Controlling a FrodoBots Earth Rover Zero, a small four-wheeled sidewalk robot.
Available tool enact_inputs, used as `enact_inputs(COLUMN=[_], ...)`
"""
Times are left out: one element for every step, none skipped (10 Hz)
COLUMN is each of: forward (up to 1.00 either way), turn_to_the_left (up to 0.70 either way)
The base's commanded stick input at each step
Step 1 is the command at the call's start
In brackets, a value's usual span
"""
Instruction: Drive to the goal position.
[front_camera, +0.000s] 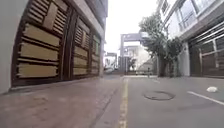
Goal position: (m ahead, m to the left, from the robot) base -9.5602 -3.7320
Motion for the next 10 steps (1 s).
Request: enact_inputs(forward=[1.0, 1.0, 1.0, 1.0, 1.0, 1.0, 1.0, 1.0, 1.0, 1.0], turn_to_the_left=[-0.37, -0.4, -0.31, -0.06, 0.0, 0.0, 0.0, 0.0, 0.0, 0.0])
